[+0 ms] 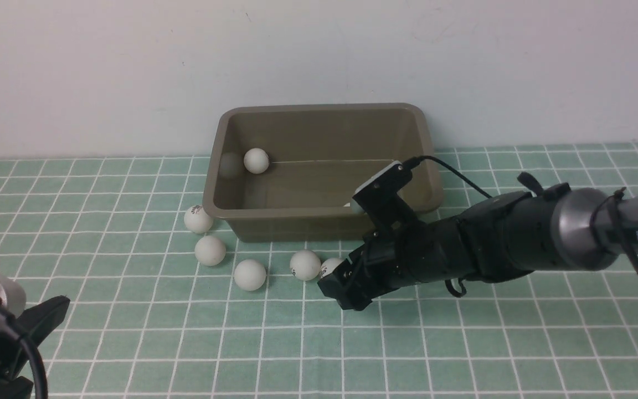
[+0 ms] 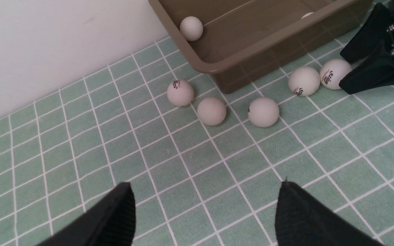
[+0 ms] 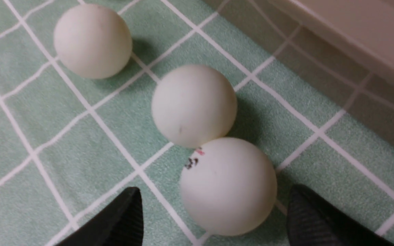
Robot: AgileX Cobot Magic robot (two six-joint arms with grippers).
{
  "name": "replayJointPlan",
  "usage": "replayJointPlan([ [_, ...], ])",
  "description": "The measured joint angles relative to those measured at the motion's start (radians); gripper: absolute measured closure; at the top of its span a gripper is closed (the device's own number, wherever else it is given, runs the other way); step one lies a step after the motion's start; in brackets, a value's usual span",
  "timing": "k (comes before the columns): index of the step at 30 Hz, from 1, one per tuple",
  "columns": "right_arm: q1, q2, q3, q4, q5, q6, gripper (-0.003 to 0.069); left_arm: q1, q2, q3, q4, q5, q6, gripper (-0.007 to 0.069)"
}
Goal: Put the table tennis balls in the box on the green coffee tablecloth.
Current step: 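Reach for and grasp a ping pong ball on the table, then release the ping pong ball into the bin and lift the gripper away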
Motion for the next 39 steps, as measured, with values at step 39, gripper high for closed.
replayJointPlan([
  [39, -0.037, -0.334, 0.079, -0.538, 0.137, 0.346, 0.0342, 0.000, 0.000, 0.000, 0.001, 0.000, 0.000, 0.0132],
])
